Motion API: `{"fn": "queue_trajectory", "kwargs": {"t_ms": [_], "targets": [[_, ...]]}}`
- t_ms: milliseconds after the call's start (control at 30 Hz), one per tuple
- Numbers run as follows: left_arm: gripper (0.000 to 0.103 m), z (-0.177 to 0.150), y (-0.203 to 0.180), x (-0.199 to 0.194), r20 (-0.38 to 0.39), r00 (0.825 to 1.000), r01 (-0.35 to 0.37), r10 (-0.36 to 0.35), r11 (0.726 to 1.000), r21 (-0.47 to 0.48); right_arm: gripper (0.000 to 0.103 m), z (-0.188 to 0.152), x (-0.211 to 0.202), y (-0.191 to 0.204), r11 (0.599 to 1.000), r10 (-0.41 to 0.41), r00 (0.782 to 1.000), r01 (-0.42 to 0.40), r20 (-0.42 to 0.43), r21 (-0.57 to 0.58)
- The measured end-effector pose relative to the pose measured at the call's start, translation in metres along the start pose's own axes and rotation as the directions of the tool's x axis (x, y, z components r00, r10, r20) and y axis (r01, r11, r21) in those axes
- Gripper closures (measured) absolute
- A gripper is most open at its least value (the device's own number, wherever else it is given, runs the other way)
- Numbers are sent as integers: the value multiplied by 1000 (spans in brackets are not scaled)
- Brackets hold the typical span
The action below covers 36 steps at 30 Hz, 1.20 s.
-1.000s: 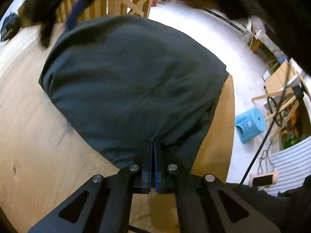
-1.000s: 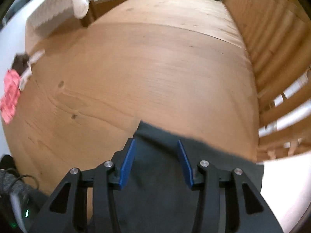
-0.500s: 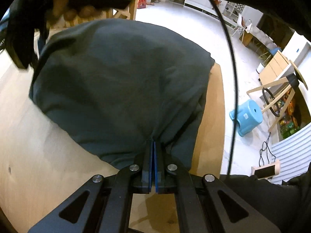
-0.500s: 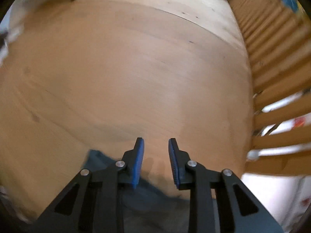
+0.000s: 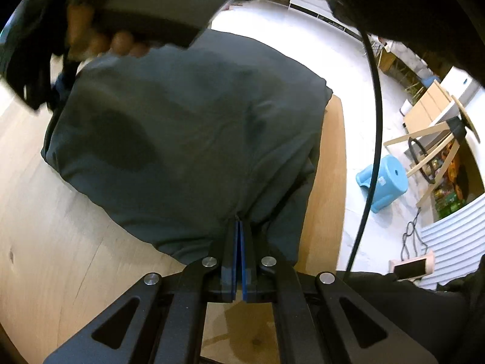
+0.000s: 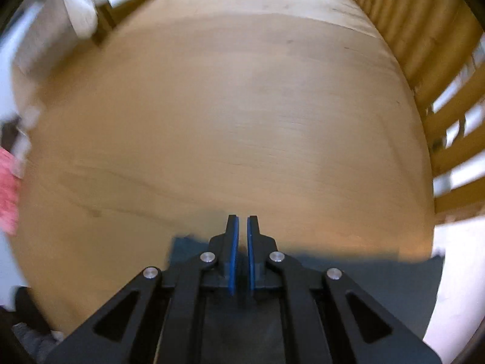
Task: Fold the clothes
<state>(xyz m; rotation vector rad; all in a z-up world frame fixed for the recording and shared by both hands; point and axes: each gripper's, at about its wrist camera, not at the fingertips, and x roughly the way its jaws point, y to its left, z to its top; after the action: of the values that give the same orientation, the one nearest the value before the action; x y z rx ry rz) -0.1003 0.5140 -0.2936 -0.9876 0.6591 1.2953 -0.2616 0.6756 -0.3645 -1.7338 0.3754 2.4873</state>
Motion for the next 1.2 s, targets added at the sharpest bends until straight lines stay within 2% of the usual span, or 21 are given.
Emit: {"fn": "queue_trajectory", "kwargs": {"t_ms": [133,200,267,333,367,467,567,633,700,767,800,867,933,1033,1200], "targets": [[101,2,29,-35,51,998,42,-39,997,-70,98,-56,-43,-14,994,61,998,-64,34,89],[101,6,58,-51,71,997,11,-2,993,-118,98,-104,-46,-20,984,95,995,-94,-1,153],[103,13,87,-62,70,996,-52,63,988,-148,98,-133,-40,-19,975,130,991,-124,-23,185],[103,21,107,-64,71,994,-72,84,984,-162,98,-161,-34,-6,964,175,984,-165,-28,208],[103,28,118,-62,64,992,-97,109,981,-166,98,-163,-32,3,963,191,981,-183,-24,197],[103,47,137,-52,44,995,-81,90,981,-177,98,-170,-25,31,960,236,972,-230,-14,161],[103,62,142,-28,23,999,-29,34,984,-178,98,-177,-15,45,972,214,974,-205,-80,112],[101,68,138,-5,-21,999,-36,34,987,-156,99,-184,-11,47,977,204,971,-193,-125,97],[103,70,132,12,-70,995,-84,76,989,-122,99,-190,-30,36,984,151,980,-137,-130,112],[103,70,125,10,-63,992,-112,106,989,-93,96,-195,-58,19,973,159,986,-148,-51,176],[103,69,121,6,-51,994,-102,97,991,-87,96,-196,-66,14,970,148,989,-140,-25,200],[103,70,107,-2,-29,996,-88,86,995,-55,93,-199,-76,6,965,69,998,-70,13,252],[103,74,95,-3,-23,995,-94,94,996,-11,88,-210,-71,-11,948,-15,1000,22,-25,317],[99,85,89,7,-33,993,-115,116,993,31,88,-223,-58,-27,918,-14,996,49,-90,394],[101,95,116,42,-96,983,-160,159,987,-4,86,-224,-46,-13,931,-51,991,93,-125,353]]}}
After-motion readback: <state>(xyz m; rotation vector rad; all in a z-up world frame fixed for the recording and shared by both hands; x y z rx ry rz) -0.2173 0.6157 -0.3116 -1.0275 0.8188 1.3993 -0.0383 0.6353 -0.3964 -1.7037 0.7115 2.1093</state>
